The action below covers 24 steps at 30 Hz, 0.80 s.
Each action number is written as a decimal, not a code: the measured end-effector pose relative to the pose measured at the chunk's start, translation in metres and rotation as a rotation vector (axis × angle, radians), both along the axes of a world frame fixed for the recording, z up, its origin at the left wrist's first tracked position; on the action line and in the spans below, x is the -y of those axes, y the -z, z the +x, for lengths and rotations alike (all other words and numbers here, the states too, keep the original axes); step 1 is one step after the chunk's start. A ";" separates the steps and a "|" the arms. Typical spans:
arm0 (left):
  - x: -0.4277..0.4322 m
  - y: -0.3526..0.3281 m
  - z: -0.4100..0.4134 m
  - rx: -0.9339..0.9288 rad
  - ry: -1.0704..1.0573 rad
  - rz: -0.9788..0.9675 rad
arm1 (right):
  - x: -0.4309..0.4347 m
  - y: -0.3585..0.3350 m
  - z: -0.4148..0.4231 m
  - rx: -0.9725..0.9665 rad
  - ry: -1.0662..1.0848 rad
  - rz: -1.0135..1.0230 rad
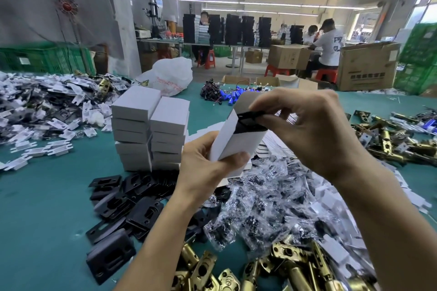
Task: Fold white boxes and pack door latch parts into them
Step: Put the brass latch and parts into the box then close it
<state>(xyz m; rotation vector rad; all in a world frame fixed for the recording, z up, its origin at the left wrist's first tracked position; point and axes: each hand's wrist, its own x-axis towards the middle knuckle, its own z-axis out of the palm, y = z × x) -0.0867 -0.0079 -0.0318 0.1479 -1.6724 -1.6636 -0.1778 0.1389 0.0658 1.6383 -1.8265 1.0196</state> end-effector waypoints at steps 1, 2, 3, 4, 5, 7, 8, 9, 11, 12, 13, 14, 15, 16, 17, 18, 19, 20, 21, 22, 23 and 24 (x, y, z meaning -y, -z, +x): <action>0.000 0.000 0.000 0.021 0.022 0.007 | 0.001 -0.003 -0.001 0.002 0.005 0.031; 0.000 0.000 0.001 0.038 0.042 0.017 | 0.002 -0.005 -0.002 0.012 0.011 0.057; 0.000 0.000 0.001 0.053 0.059 0.026 | 0.003 -0.007 -0.003 0.030 0.017 0.077; 0.000 0.000 0.001 0.063 0.075 0.035 | 0.004 -0.008 -0.004 0.055 0.022 0.089; 0.000 0.000 0.001 0.073 0.089 0.040 | 0.004 -0.009 -0.005 0.080 0.028 0.095; 0.000 -0.001 0.001 0.095 0.118 0.045 | 0.004 -0.009 -0.006 0.115 0.045 0.104; 0.000 -0.001 0.002 0.107 0.135 0.045 | 0.004 -0.009 -0.006 0.119 0.053 0.119; 0.000 -0.001 0.002 0.121 0.149 0.041 | 0.004 -0.010 -0.007 0.118 0.060 0.146; 0.001 -0.001 0.002 0.144 0.169 0.023 | 0.005 -0.014 -0.007 0.114 0.066 0.229; 0.001 0.000 0.003 0.150 0.176 0.016 | 0.006 -0.016 -0.007 0.110 0.063 0.268; 0.001 0.000 0.003 0.154 0.178 0.015 | 0.006 -0.018 -0.006 0.106 0.055 0.297; 0.001 0.001 0.003 0.155 0.175 0.019 | 0.007 -0.021 -0.006 0.106 0.044 0.319; 0.001 0.001 0.003 0.152 0.173 0.024 | 0.007 -0.025 -0.006 0.114 0.029 0.337; 0.001 0.001 0.003 0.149 0.174 0.028 | 0.007 -0.028 -0.007 0.129 0.013 0.356; 0.002 0.002 0.003 0.146 0.176 0.031 | 0.007 -0.031 -0.007 0.140 0.001 0.374; 0.002 0.002 0.003 0.144 0.181 0.031 | 0.008 -0.033 -0.008 0.136 -0.002 0.389; 0.002 0.002 0.003 0.139 0.187 0.032 | 0.009 -0.034 -0.009 0.116 0.004 0.395; 0.002 0.001 0.003 0.128 0.195 0.039 | 0.010 -0.034 -0.009 0.085 0.015 0.389; 0.001 0.001 0.004 0.112 0.200 0.054 | 0.011 -0.034 -0.008 0.051 0.025 0.367; 0.002 0.000 0.004 0.098 0.199 0.074 | 0.012 -0.032 -0.007 0.022 0.025 0.336; 0.002 0.000 0.004 0.087 0.194 0.094 | 0.013 -0.030 -0.005 0.011 0.017 0.303; 0.003 -0.001 0.005 0.081 0.190 0.111 | 0.013 -0.028 -0.004 0.024 0.003 0.275</action>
